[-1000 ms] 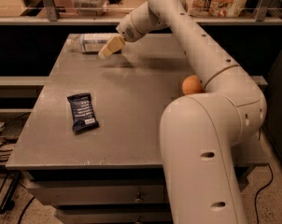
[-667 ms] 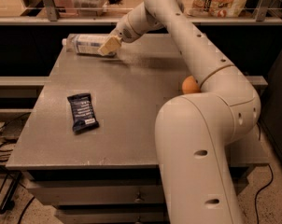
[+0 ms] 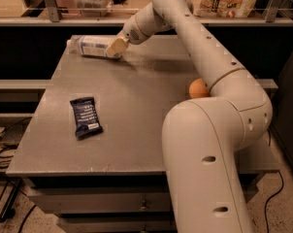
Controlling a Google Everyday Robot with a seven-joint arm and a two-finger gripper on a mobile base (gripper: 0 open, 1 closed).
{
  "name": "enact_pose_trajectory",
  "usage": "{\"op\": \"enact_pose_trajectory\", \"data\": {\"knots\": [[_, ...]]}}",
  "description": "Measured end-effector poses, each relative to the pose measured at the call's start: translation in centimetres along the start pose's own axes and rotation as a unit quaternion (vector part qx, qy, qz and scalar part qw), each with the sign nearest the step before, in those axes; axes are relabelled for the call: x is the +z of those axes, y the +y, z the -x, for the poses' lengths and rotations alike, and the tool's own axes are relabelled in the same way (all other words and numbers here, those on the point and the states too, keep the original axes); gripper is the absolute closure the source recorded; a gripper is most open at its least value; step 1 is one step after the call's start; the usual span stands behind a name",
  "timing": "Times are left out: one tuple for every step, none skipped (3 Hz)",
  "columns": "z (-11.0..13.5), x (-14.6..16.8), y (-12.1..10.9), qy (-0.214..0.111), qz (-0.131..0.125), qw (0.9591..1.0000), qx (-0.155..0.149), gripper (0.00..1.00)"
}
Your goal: Pick blue plastic bottle
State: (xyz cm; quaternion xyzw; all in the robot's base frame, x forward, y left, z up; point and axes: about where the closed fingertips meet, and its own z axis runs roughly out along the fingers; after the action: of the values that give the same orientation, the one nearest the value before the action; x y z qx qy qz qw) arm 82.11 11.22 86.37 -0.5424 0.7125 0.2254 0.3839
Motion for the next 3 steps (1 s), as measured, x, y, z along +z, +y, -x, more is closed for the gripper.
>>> {"op": "enact_pose_trajectory", "data": {"knots": [[1.2,-4.2,-0.5,0.008,-0.023,0.9996,-0.015,1.00],[3.3,-11.1,-1.1,0.011,-0.065,0.9970,-0.040,1.00],[5.9,-18.5,-1.4,-0.002,-0.107,0.9920,-0.068,1.00]]}}
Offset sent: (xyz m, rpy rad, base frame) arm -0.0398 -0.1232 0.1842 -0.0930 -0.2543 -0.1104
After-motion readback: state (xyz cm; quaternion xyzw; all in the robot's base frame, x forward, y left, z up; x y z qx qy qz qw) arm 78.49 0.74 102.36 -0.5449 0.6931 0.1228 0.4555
